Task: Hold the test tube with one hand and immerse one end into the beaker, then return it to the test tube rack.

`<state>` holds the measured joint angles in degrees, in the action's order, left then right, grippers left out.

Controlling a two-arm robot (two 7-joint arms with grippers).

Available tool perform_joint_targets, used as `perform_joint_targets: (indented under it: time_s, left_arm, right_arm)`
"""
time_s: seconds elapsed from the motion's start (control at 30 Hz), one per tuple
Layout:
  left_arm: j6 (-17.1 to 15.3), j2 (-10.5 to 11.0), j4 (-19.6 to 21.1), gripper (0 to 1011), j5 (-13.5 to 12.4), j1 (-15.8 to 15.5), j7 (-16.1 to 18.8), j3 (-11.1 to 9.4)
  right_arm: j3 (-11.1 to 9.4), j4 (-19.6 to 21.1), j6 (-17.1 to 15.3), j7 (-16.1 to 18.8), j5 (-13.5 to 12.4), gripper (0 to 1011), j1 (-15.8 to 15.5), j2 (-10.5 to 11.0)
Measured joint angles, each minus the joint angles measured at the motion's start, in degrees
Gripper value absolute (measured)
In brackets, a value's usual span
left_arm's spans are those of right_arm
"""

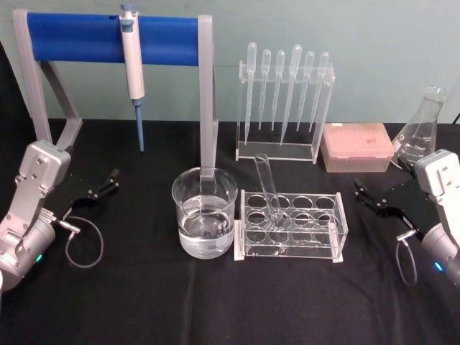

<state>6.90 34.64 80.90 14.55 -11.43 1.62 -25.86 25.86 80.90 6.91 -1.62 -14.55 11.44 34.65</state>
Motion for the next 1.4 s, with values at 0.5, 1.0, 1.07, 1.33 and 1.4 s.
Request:
perform_joint_targets:
  time_s: [0.5,1.0,1.07,1.33,1.4]
  left_arm:
    - [0.00,0.00,0.00,1000,0.00,0.00,0.00,0.00]
    - [0.00,0.00,0.00,1000,0.00,0.00,0.00,0.00]
    - [0.00,0.00,0.00,1000,0.00,0.00,0.00,0.00]
    - [0.00,0.00,0.00,1000,0.00,0.00,0.00,0.00]
    - [0.00,0.00,0.00,1000,0.00,0.00,0.00,0.00]
  right_arm:
    - [0.00,0.00,0.00,0.00,0.00,1002,0.00,0.00]
    - [0.00,0.00,0.00,0.00,0.00,1002,0.00,0.00]
    - [0.00,0.00,0.00,0.00,0.00,1002,0.00,0.00]
    - [-0.51,1.21,-0.12,-0.56,0.82,1002,-1.04,0.46]
    - [-1.27,2.90,-0.35,-1.30,1.34,1002,-2.54,1.12]
